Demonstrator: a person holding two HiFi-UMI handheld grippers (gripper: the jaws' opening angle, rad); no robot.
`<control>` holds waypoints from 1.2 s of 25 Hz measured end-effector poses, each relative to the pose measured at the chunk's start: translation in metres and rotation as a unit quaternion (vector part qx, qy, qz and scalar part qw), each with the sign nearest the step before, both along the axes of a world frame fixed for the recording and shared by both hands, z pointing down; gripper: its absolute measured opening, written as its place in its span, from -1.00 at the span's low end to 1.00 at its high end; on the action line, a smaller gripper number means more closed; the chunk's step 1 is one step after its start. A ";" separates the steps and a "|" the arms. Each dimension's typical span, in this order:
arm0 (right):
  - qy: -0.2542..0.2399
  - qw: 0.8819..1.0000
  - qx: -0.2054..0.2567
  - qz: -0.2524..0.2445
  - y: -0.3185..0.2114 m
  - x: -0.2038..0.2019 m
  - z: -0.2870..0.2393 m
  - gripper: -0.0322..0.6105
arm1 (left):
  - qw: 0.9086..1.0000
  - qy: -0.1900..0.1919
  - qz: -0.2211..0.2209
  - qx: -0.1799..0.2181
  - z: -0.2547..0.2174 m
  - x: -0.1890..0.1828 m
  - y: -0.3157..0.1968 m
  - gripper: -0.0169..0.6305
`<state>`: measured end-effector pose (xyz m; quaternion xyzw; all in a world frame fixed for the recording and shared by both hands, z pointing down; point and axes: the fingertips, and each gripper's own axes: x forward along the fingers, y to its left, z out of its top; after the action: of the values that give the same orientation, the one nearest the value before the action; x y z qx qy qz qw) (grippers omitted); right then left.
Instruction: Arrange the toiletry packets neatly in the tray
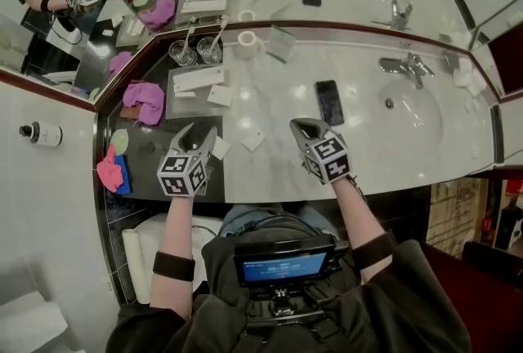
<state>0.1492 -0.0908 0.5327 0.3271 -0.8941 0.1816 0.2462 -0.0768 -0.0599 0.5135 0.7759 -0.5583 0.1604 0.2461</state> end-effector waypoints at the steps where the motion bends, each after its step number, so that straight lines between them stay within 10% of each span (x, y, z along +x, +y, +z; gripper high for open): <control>1: -0.001 1.000 -0.002 0.000 0.000 -0.002 0.001 -0.86 | 1.000 -0.001 0.007 -0.007 0.004 0.002 -0.008 -0.26; 13: -0.003 1.000 -0.018 0.014 -0.008 -0.012 0.022 -0.86 | 0.990 -0.030 0.054 -0.130 0.086 0.012 -0.084 0.69; 30: 0.004 0.998 -0.056 0.024 -0.001 -0.017 0.067 -0.86 | 0.967 -0.075 0.082 -0.231 0.164 0.004 -0.126 0.69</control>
<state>0.1319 -0.0922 0.5998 0.3346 -0.8734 0.2359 0.2636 -0.0730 -0.1864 0.6779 0.7271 -0.4570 0.3622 0.3624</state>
